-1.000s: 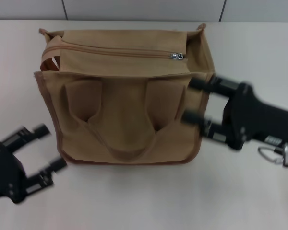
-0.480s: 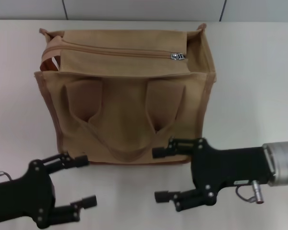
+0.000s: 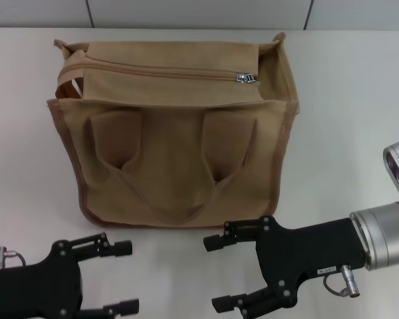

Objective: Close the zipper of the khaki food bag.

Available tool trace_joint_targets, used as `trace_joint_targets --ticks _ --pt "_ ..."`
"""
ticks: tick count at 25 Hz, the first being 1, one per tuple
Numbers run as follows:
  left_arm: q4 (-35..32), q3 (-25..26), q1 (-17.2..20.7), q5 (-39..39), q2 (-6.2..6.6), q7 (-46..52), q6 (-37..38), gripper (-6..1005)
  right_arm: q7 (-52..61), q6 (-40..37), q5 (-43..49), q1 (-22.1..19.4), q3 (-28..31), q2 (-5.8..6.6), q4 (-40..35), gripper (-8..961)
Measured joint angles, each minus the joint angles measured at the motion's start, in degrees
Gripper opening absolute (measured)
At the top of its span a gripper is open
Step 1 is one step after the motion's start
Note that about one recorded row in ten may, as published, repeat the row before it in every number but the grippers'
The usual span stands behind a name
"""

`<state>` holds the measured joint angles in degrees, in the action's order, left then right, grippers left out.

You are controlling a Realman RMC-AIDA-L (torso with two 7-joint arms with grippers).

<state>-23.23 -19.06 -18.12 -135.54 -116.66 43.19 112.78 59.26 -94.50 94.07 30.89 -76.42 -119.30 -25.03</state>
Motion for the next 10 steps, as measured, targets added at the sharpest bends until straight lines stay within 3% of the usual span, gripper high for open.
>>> trace_joint_targets --ticks 4,10 --pt "-1.03 -2.93 0.34 -0.09 -0.08 0.88 -0.13 784 0.91 0.51 0.96 0.15 -0.05 0.11 -0.27 826" --pt "-1.12 -3.29 0.3 0.11 -0.42 1.05 0.19 784 1.9 0.69 1.8 -0.05 0.1 0.11 -0.8 826"
